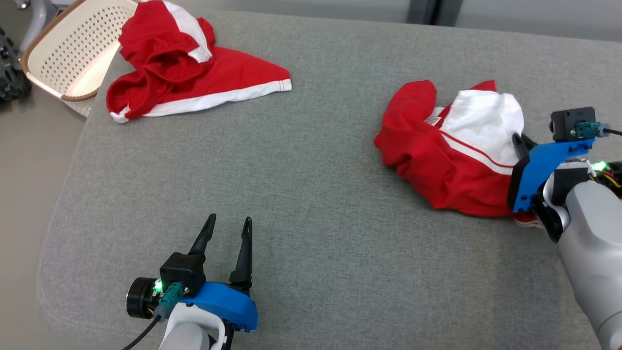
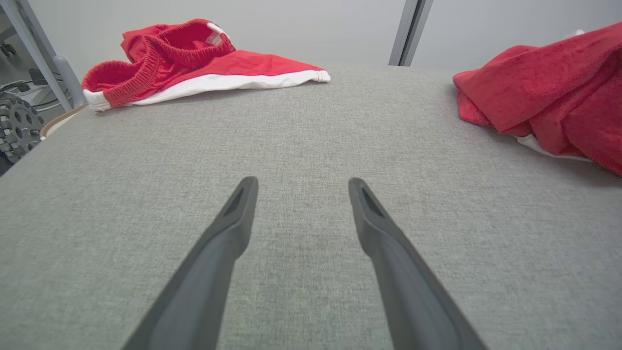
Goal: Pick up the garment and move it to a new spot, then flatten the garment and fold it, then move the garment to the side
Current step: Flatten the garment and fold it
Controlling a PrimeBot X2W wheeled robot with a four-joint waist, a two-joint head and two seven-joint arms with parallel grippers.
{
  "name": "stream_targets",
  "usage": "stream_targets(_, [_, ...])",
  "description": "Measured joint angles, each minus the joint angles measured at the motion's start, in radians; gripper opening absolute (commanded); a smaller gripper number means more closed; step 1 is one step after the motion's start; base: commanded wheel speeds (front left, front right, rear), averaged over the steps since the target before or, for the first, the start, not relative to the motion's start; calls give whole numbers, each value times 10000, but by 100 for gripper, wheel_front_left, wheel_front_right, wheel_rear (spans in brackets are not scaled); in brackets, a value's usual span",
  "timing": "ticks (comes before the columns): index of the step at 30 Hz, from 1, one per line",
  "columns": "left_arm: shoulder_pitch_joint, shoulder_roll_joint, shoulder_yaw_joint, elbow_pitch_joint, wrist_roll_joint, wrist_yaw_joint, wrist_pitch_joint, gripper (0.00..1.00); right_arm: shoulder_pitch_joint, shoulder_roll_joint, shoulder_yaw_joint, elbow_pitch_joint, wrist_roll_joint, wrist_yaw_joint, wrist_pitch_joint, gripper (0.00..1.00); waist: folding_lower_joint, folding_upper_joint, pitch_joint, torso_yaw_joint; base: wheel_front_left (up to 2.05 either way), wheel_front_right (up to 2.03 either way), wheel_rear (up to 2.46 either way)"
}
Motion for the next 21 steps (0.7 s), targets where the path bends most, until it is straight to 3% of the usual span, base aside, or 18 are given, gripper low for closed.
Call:
stream_targets(12, [250, 25, 127, 94, 153, -71, 0, 100, -85, -251, 1446, -1329, -98, 2, -2349, 0, -1, -3, -856, -828, 0, 0, 0])
stream_targets(21, [662, 90, 324, 84, 151, -6, 0, 100, 3178, 267, 2890, -3848, -385, 2, -2692, 0, -1, -3, -1478, -1590, 0, 0, 0])
